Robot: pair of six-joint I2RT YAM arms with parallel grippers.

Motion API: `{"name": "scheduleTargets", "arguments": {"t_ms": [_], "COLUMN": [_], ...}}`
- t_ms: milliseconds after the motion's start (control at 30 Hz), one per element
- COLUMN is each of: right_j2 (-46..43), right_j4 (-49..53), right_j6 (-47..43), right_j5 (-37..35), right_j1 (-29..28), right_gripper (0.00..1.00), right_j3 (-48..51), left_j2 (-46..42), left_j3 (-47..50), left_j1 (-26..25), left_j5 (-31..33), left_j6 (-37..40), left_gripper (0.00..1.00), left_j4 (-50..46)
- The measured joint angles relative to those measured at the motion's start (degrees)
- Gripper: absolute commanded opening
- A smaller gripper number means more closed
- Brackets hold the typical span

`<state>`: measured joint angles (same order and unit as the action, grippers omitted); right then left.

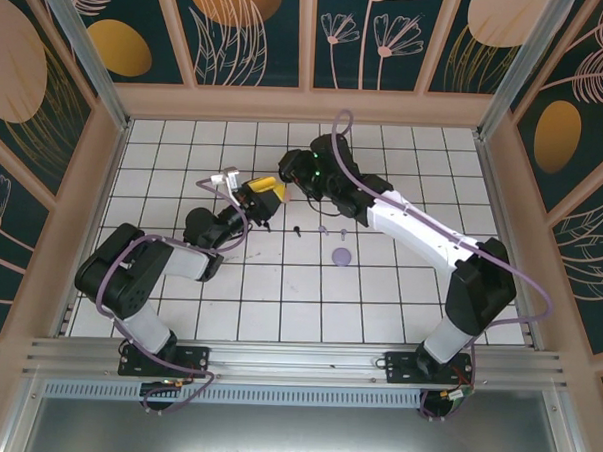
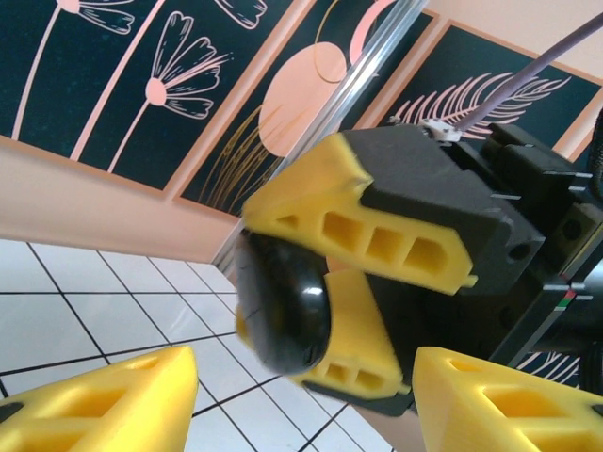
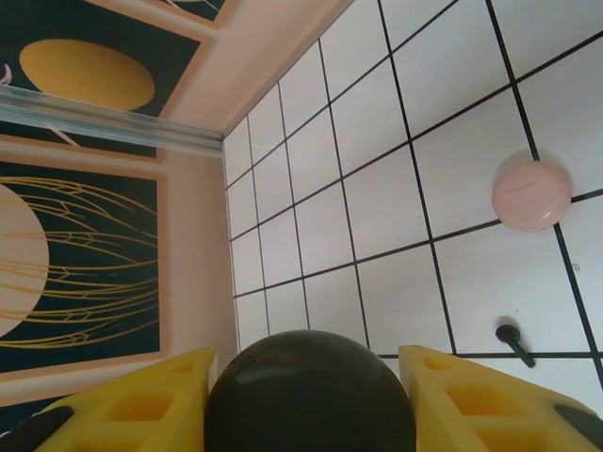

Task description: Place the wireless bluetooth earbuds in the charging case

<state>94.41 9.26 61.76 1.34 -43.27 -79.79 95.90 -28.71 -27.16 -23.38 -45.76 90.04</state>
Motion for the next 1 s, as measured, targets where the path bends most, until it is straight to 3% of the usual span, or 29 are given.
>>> {"name": "scheduleTargets", "arguments": {"t_ms": [667,1000], "right_j2": [0.9,0.9], "right_j4": [-0.3,-0.7], "right_j6": [0.1,0.2], "right_j5": [-1.2,-2.7], "right_j1": [-1.9,-1.8], "right_gripper": [0.31,0.30], "right_j3": [-1.5,-1.5], "left_j2": [1.8,3.8], "left_j3": [-3.4,-5.4], "left_j1": [0.0,0.0], "left_j5": [1.4,1.3], "left_j6": [-0.6,-0.6], "left_gripper": [0.35,0.35], "left_j4": [-0.3,-0.2]}}
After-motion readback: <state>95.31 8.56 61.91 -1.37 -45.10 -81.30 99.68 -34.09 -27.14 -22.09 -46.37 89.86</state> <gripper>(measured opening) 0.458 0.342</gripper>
